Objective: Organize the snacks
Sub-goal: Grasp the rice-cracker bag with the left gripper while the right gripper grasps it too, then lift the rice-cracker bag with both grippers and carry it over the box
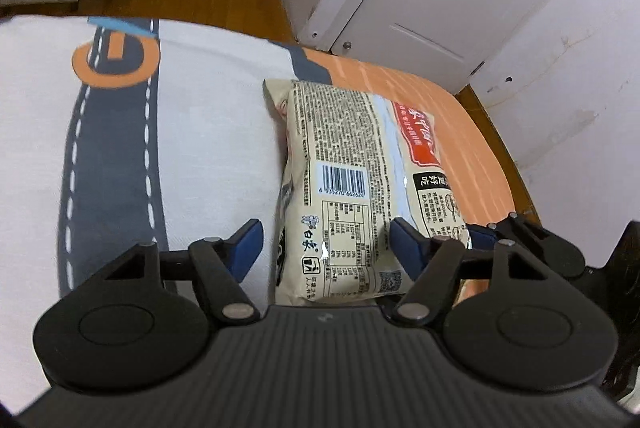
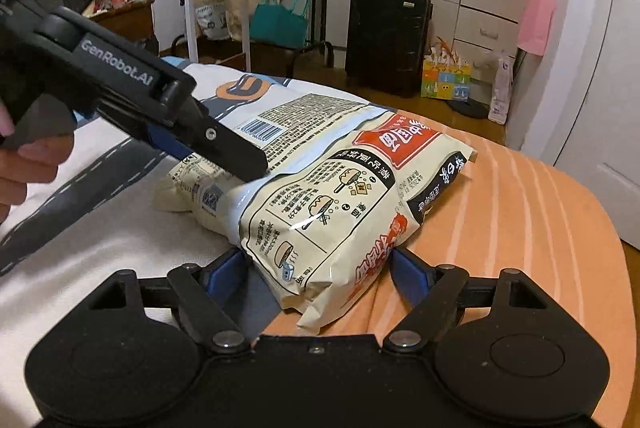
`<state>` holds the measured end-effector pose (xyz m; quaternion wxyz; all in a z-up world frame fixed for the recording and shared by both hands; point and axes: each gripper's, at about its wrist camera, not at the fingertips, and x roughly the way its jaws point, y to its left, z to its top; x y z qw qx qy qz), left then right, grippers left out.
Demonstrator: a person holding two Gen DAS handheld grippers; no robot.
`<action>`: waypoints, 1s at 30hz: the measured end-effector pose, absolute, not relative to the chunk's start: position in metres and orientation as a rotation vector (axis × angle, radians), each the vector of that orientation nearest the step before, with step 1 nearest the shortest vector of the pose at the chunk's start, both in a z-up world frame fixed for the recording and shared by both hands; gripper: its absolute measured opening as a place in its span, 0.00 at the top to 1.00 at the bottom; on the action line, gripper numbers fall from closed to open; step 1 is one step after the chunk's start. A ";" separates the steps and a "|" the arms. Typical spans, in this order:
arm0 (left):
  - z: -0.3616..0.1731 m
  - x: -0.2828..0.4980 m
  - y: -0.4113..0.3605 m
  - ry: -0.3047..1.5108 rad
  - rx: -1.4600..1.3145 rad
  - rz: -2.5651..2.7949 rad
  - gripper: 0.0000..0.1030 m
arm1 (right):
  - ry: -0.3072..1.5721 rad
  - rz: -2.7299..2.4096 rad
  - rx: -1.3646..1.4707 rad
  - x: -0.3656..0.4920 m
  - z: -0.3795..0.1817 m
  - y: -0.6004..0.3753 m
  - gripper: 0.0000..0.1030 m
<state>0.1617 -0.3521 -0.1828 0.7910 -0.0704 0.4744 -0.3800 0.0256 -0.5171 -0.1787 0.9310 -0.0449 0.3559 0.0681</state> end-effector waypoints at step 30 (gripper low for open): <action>-0.105 0.104 -0.324 1.042 -0.084 -0.903 0.45 | 0.827 0.221 0.002 0.009 -0.112 -0.488 0.47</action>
